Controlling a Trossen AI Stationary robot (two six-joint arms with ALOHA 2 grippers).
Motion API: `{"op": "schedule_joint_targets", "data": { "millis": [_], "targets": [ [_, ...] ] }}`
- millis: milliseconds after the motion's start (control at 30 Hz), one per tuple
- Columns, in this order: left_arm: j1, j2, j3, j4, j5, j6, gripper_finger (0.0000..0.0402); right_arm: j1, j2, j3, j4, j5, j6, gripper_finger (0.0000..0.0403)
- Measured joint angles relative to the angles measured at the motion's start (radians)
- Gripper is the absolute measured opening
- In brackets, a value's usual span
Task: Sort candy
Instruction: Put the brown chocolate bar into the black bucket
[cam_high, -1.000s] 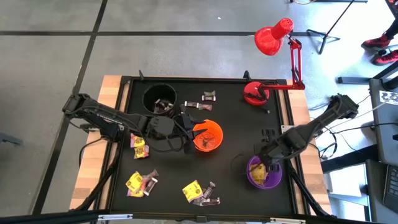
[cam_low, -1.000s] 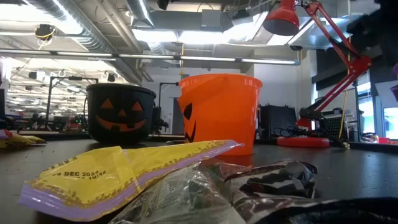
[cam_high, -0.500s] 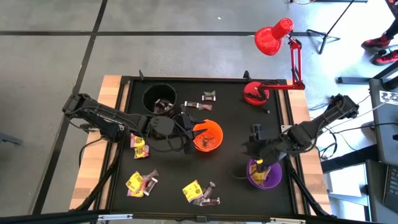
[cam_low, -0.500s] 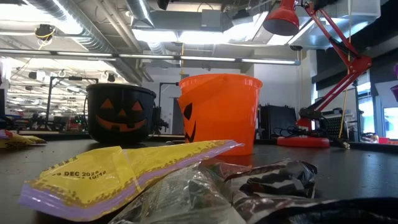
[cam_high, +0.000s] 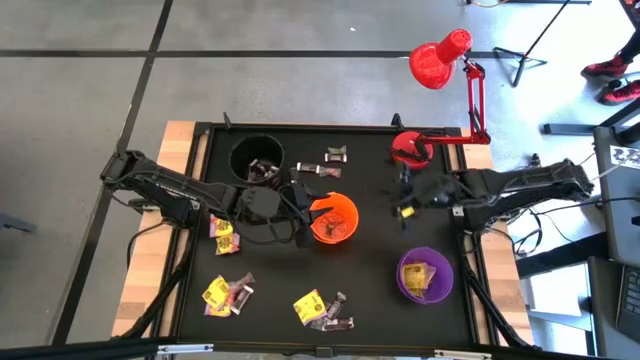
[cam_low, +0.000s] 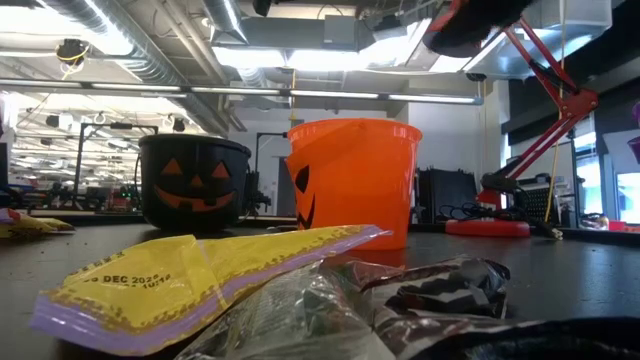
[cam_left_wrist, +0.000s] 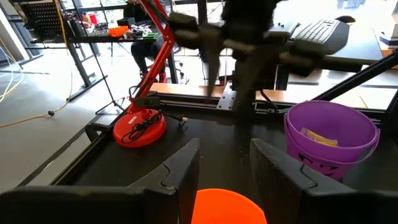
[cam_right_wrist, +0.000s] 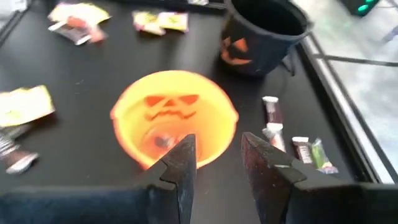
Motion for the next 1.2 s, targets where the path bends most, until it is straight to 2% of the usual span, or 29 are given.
{"op": "schedule_joint_targets", "data": {
  "millis": [200, 333, 500, 600, 867, 1033, 1200],
  "targets": [
    [0.000, 0.000, 0.000, 0.000, 0.000, 0.000, 0.0133, -0.173, -0.024, -0.193, 0.256, -0.009, -0.033, 0.0127],
    [0.000, 0.000, 0.000, 0.000, -0.003, -0.002, 0.0133, -0.281, -0.014, -0.297, 0.392, -0.052, -0.032, 0.0127],
    [0.013, 0.000, 0.000, 0.000, -0.074, -0.001, 0.0133, -0.376, -0.013, -0.340, 0.422, -0.151, -0.030, 0.0127],
    [0.054, 0.000, 0.000, 0.005, -0.070, -0.004, 0.0133, -0.413, -0.014, -0.341, 0.424, -0.191, -0.036, 0.0127],
    [0.223, 0.002, 0.000, 0.007, 0.060, -0.092, 0.0133, -0.489, -0.014, -0.342, 0.442, -0.262, -0.062, 0.0127],
    [0.343, 0.003, 0.000, -0.016, 0.159, -0.143, 0.0133, -0.486, -0.016, -0.342, 0.417, -0.304, -0.066, 0.0127],
    [0.448, 0.004, 0.000, -0.071, 0.213, -0.177, 0.0133, -0.485, -0.017, -0.342, 0.419, -0.364, -0.065, 0.0127]
  ]
}}
